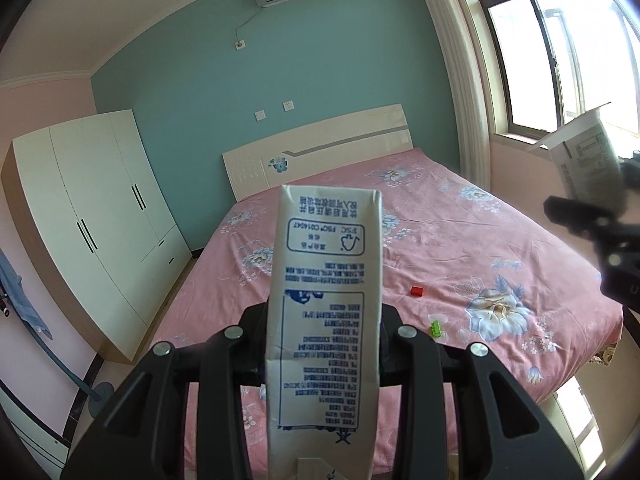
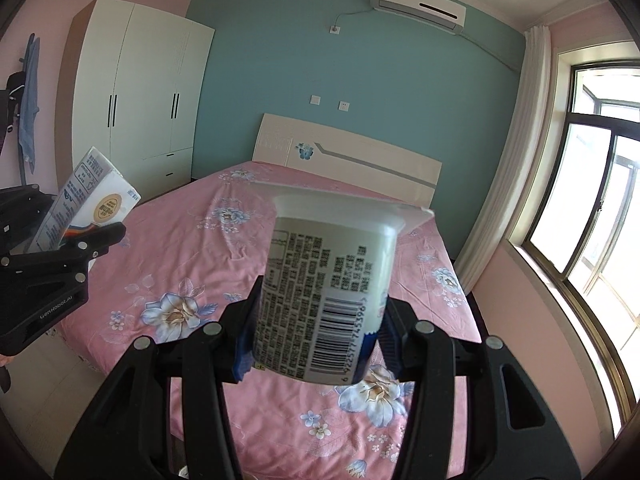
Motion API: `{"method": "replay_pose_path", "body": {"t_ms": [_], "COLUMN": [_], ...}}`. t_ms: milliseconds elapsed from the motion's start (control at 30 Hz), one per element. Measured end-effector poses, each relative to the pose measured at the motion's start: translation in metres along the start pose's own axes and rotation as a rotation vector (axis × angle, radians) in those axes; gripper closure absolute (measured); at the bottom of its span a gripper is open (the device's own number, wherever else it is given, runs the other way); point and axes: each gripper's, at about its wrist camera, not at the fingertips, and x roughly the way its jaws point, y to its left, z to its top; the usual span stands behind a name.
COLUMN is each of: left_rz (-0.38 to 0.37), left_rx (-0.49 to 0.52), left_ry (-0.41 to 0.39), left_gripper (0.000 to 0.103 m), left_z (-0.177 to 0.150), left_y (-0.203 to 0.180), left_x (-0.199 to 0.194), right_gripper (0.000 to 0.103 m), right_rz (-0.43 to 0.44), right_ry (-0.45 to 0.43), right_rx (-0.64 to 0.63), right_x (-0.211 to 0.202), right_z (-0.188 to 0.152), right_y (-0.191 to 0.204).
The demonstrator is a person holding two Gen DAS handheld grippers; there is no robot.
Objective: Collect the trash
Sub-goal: 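Carry the yogurt cup and milk carton with both tools over the trash bin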
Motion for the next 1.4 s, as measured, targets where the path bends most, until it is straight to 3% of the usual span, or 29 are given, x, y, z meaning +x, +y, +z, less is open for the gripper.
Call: {"method": "replay_pose_path", "body": {"t_ms": [233,467,900,1400], "left_rz": [-0.012,-0.051,-0.136,-0.228], "left_rx": [0.019,0.047,0.081,0.079], "left_ry": [-0.017,0.047,0.224,0.417], "left_gripper": [0.065,0.065,0.065,0.065], "left_z": [-0.013,-0.040,-0.114,-0.209], "left_y": [-0.006,-0.021,-0.052,-0.081], "left_x": [-0.026,-0.011,0.058,0.124], "right_gripper": [0.052,0.052,0.052,0.052], "right_rz": [0.019,0.033,0.090,0.148], "right_ry": [-0.022,0.016,0.157,0.358], "right_rx": [-0.007,-0.016,0.000,0.051], "right_x": [-0.034,-0.023,0.039,0.118], "right_z": [-0.012,-0.039,-0.106,-0.222], "right_y": [0.003,0.001,0.004,0.019]}}
